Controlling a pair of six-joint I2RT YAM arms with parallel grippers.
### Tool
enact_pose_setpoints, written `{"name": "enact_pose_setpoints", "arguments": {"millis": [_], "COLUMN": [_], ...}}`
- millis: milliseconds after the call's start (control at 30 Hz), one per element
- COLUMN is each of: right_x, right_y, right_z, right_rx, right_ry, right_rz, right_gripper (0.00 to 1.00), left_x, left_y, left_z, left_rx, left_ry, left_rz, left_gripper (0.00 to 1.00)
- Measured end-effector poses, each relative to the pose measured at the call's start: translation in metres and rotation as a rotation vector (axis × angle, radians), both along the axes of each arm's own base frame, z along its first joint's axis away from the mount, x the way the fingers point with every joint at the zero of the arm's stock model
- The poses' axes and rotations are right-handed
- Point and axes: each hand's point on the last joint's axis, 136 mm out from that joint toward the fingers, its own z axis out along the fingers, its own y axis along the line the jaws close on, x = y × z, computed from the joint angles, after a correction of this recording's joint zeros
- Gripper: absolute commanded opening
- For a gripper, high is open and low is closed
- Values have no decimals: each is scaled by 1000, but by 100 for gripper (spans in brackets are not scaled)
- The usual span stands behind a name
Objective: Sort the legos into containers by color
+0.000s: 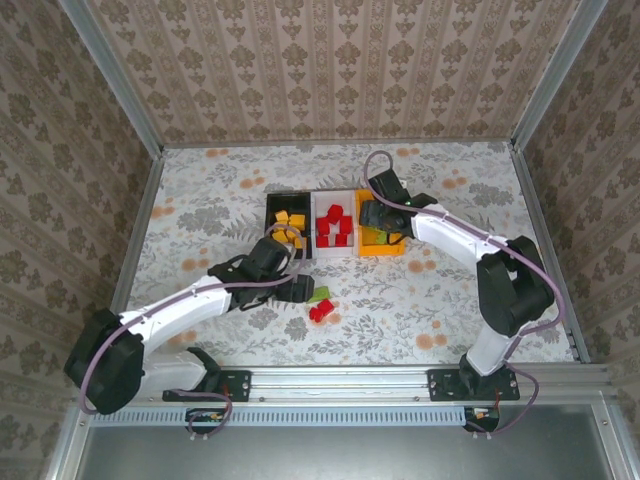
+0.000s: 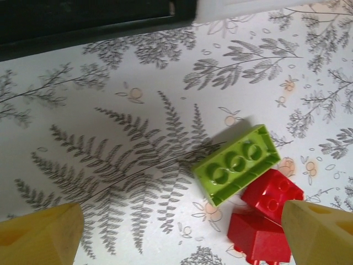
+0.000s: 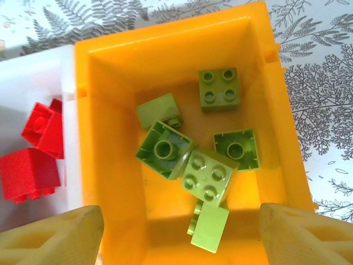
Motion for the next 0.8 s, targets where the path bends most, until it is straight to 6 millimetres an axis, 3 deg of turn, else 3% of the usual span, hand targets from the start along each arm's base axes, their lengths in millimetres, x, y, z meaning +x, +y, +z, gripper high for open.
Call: {"name": "enact_pose_setpoints", "arguments": {"millis": [233,467,800], "right_x": [-21,-32,-36], "right_y": [-3,-9,-11], "right_z": [27,22,39], "right_rx": [41,37,56], "right_ry": [-59,-48,-88], "right_rz": [15,15,13], "right_gripper": [76,76,76], "left_x": [-7,2,8], "left_y": [-20,-36,-13], "left_z": [-19,-31,-52], "left_rx": [44,117,231], "left_ry": [42,51,83], "left_rz": [-71,-109,-56], "left_gripper": [89,86,76]}}
